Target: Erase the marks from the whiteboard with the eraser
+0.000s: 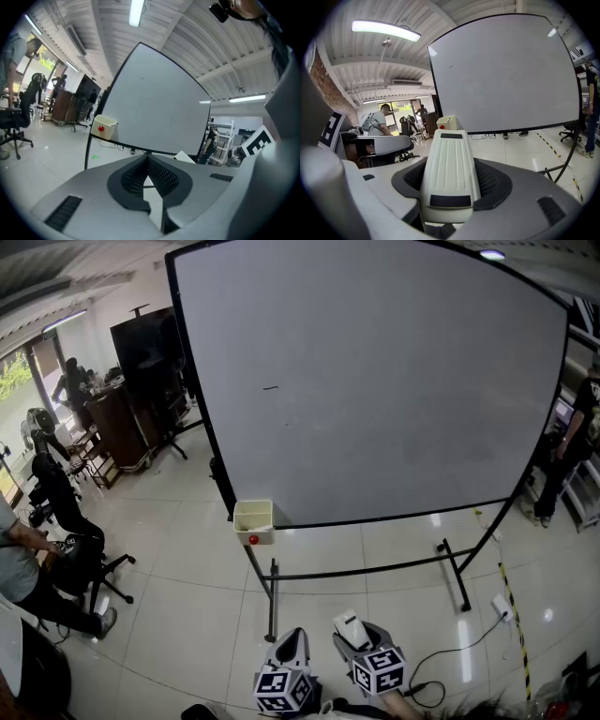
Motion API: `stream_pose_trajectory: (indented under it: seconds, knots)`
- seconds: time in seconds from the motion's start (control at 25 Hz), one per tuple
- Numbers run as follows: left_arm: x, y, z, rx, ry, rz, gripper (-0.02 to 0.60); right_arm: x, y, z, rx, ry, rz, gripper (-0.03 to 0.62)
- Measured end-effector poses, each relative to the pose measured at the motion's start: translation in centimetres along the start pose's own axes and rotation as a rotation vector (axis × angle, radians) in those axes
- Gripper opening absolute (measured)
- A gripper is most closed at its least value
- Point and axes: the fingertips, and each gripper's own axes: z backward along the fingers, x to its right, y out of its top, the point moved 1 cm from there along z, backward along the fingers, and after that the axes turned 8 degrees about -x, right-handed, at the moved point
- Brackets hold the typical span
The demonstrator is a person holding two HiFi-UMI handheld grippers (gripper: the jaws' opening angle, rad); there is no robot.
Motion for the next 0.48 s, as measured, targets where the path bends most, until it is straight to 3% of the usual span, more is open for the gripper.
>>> stream_pose_trajectory:
  seconds: [0.12, 0.24, 0.36, 0.48]
  knots:
    - [-2.9, 1.5, -1.8, 0.002, 0.002, 0.002, -0.023, 0.8, 3.0, -3.5, 0.022, -0.016, -0.003, 0.285]
    - [-5.8, 3.3, -3.8, -0.004, -0.016, -0.012, -0.023, 1.6, 8.6, -7.0, 0.075, -0.045, 0.035, 0.285]
    - [-9.3, 6.3, -5.8, 0.004, -0.039, -0.029, -0.023, 2.5, 18.1, -9.5, 0.191, -0.1, 0.11, 0.284]
    - [-12.9, 10.0, -7.5, 0.025, -0.05, -0.046, -0.023, 4.8, 30.8, -8.8, 0.392, -0.237, 0.182, 0.282]
